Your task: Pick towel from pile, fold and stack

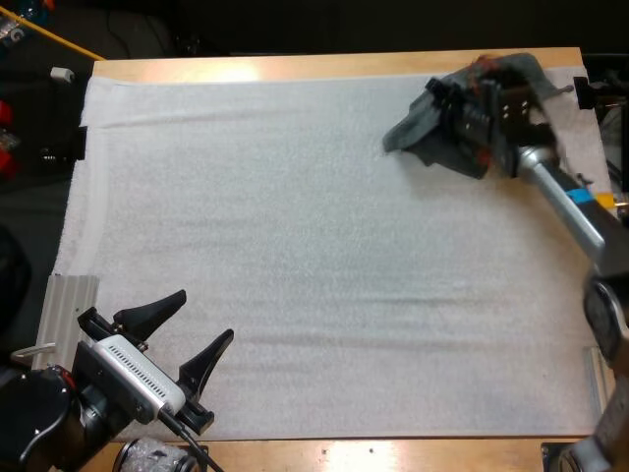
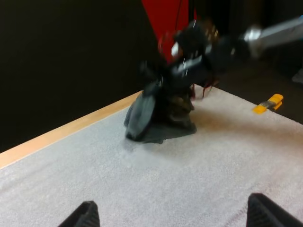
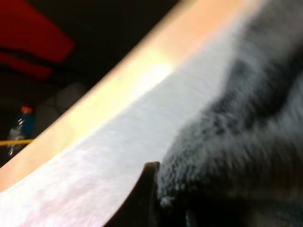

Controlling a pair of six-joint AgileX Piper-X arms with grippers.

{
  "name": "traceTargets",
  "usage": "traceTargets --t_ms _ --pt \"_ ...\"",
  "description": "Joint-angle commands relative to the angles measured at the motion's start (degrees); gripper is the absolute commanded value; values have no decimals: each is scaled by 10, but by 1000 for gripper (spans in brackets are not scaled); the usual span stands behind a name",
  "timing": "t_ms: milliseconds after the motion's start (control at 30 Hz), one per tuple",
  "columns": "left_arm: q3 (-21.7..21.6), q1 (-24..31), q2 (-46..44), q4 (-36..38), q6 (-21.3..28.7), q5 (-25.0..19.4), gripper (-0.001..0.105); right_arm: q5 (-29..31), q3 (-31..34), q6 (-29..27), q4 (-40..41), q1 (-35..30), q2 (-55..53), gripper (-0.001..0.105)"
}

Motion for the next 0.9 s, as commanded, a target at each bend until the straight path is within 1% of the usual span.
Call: traceTargets --t_ms 0,133,233,367,567,800,833,867 --pt "-3 -3 0 -6 -7 4 60 -3 -7 -48 16 2 -39 0" --pt "-3 -3 0 -8 -7 4 60 -3 -9 -121 62 2 -111 0" --pt "-3 -3 0 -14 -7 4 60 -3 -9 -157 86 2 -166 0" --pt "-3 -3 0 -22 -7 4 60 -2 -9 -166 115 2 -229 0" --pt "-3 -3 0 -24 -7 4 60 -15 -9 -182 198 2 -327 0" --pt "-3 -3 0 -24 -7 4 60 -65 -9 -188 338 2 -428 0" --pt "-3 -3 0 -24 -7 4 60 -90 -9 -188 384 2 -456 0" --pt "-3 -3 0 -24 -7 4 60 -105 -9 -188 400 2 -468 0"
